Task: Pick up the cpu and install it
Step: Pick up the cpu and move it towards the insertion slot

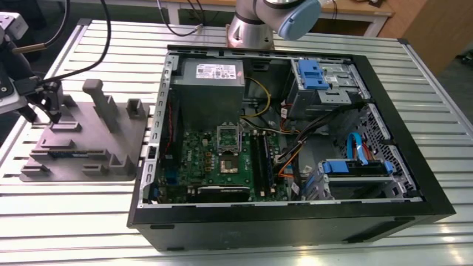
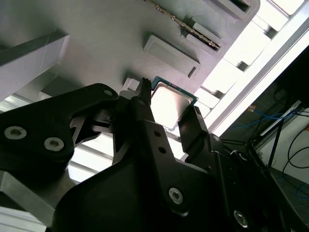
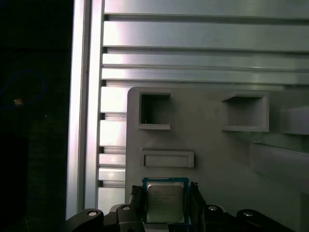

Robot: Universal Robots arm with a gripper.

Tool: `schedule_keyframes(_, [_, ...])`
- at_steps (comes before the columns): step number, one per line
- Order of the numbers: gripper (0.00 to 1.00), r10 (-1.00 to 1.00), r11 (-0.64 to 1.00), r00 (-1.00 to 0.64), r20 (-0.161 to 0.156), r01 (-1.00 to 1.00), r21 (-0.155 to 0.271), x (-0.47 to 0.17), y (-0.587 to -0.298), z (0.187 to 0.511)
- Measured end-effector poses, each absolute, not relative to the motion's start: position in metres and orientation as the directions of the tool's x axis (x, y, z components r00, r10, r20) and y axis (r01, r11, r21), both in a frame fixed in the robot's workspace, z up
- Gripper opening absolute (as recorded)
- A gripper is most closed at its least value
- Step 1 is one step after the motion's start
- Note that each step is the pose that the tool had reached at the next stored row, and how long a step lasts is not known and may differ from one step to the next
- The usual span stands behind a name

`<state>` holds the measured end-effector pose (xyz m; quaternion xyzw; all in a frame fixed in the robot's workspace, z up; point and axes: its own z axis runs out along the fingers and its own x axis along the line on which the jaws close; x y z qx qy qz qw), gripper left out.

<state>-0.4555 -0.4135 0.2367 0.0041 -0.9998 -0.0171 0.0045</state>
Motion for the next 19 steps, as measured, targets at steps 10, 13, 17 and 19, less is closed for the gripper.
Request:
schedule_keyframes(10, [0.47, -0.008, 0.999, -1.000, 0.009, -0.008, 0.034, -0.4555, -0.4135, 0.2394])
schedule_keyframes(13, [0.47, -0.008, 0.999, -1.000, 0.009, -0.008, 0.034, -0.4555, -0.4135, 0.2402])
schedule_keyframes(17, [0.47, -0.008, 0.999, -1.000, 0.009, -0.008, 0.034, -0.4555, -0.4135, 0.2412])
schedule_keyframes(19, [0.47, -0.008, 0.999, -1.000, 0.009, -0.008, 0.034, -0.4555, -0.4135, 0.2416])
